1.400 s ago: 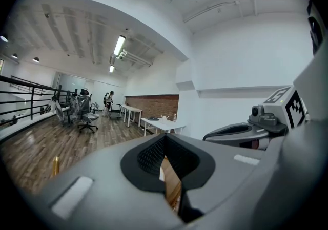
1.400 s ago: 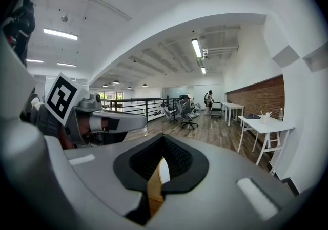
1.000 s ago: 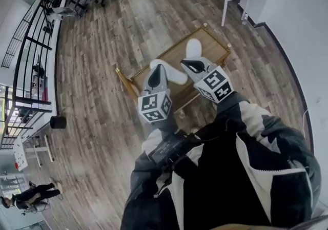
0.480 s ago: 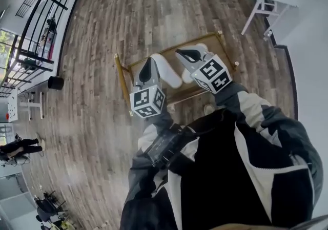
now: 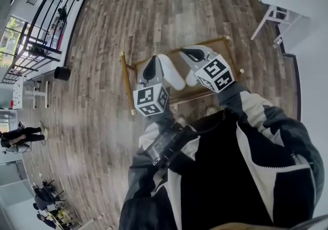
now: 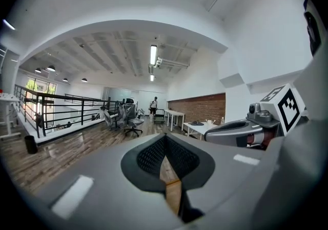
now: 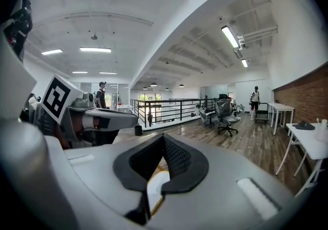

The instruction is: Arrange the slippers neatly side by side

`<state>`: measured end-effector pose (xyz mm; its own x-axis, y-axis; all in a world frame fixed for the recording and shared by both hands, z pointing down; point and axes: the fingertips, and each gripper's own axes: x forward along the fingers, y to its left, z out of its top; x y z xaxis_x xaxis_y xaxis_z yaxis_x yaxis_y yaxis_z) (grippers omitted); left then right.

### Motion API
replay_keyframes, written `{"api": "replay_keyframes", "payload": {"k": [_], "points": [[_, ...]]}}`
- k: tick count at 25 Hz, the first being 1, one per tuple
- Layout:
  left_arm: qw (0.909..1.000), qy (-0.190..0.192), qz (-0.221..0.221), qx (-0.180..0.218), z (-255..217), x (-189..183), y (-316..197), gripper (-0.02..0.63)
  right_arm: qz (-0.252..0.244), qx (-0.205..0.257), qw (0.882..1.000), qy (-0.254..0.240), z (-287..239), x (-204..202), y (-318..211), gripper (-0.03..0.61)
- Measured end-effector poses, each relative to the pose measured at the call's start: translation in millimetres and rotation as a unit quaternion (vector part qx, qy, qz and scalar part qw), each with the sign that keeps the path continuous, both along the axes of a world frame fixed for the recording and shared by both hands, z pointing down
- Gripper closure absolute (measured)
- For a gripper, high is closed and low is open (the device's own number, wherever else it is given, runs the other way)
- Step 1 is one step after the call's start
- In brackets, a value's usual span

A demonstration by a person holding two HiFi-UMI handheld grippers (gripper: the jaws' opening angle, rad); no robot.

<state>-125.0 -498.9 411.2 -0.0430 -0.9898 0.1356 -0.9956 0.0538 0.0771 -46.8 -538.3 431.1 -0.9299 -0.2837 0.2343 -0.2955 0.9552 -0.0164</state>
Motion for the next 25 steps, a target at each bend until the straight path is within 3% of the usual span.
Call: {"api": "replay_keyframes", "payload": {"k": [6,13,20,25], "points": [[0.9998,0.000,0.016,-0.012,6.4,-1.1,-10.5,0.604,0.000,-0.003,1.000,0.001,1.1,-6.8,-3.7,0.574],[0.9984,0.006,0.020,-0.053,42.8,-18.6,-21.0,0.609,0.014,-0.004,1.000,0.006,6.7,-8.6,-11.4,0.574],[0.9837,0.033,0.026,-0.175,151.2,-26.4,-28.6,0.545,0.041,-0.010,0.999,0.021,19.2,4.4,-29.8,0.574],[0.9636,0.076,0.021,-0.256,216.8,-30.9,-35.6,0.405,0.067,-0.015,0.997,0.038,31.4,22.1,-40.9,0.574]]}}
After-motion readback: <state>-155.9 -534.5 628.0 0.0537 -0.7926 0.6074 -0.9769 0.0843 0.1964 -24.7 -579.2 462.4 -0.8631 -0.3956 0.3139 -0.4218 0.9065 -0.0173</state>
